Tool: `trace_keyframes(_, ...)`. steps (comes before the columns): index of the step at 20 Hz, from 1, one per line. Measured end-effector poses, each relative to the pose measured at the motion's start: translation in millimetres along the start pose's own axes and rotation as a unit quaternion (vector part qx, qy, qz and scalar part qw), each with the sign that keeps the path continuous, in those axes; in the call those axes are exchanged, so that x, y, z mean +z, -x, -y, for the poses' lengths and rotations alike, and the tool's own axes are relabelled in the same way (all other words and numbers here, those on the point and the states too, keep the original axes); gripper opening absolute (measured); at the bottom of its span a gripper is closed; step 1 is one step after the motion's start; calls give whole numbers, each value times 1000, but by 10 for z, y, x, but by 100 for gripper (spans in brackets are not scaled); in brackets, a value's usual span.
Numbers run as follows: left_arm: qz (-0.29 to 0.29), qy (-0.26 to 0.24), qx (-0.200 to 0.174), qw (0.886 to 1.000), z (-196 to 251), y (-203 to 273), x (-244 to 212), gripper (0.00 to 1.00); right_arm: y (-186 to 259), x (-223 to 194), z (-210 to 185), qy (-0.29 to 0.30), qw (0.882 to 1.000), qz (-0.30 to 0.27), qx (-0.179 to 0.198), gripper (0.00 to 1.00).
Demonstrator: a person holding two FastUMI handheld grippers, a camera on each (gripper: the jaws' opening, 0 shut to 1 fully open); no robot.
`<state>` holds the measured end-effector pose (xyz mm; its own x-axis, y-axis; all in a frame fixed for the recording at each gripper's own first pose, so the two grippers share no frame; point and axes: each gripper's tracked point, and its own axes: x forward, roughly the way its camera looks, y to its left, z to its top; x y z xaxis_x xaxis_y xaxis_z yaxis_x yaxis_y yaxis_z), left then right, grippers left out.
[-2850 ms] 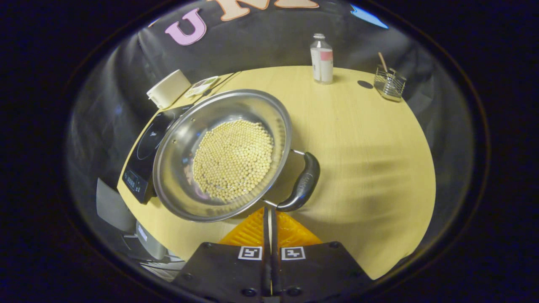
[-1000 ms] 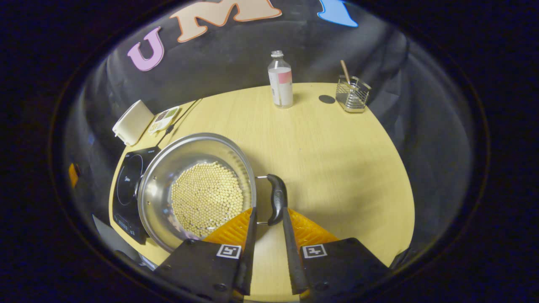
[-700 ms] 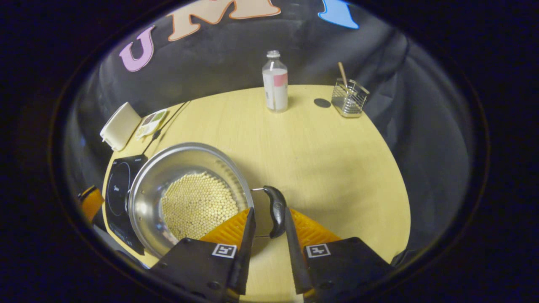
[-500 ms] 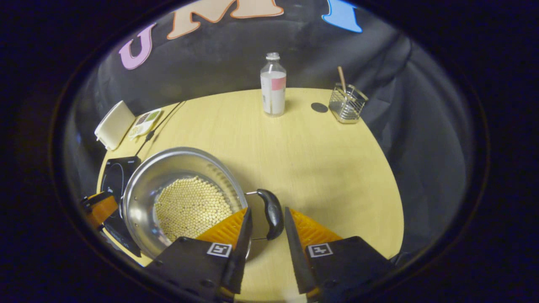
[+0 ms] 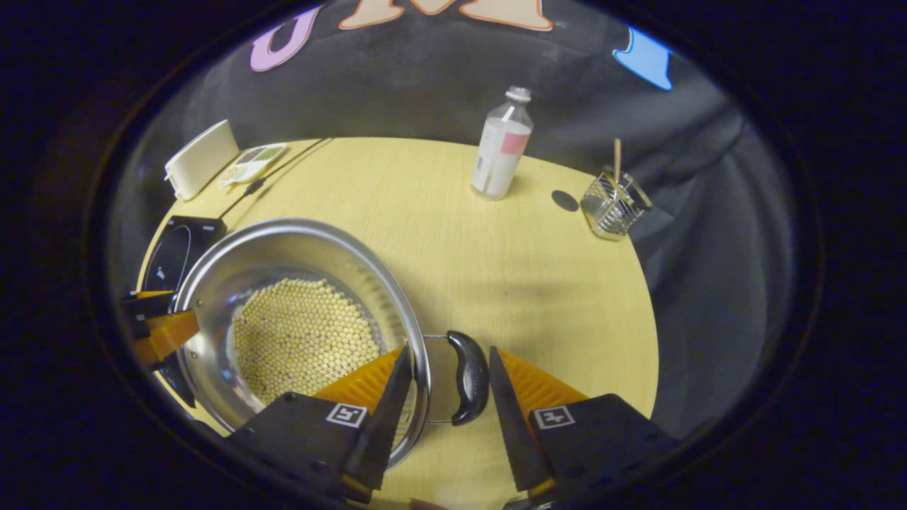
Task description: First push the handle of the pot to place it horizontally, then grasp the pot with both hands and set it on the induction cooktop.
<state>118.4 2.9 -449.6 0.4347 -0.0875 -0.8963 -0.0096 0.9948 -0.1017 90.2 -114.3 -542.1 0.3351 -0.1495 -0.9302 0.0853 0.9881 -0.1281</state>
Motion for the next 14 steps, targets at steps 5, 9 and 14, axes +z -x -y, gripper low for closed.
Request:
trace_keyframes(5, 7, -27, 42, 999, -90, -77, 67, 69, -31, -164, -25, -34, 998, -38, 27, 63)
trace_keyframes(9, 12, -40, 51, 998, -86, -127, 137, 70, 1, -277, -11, -84, 994, -53, 45, 67)
trace_keyframes(14, 10, -47, 56, 997, -5, -162, 137, 66, 55, -512, 25, -121, 988, -78, 51, 63)
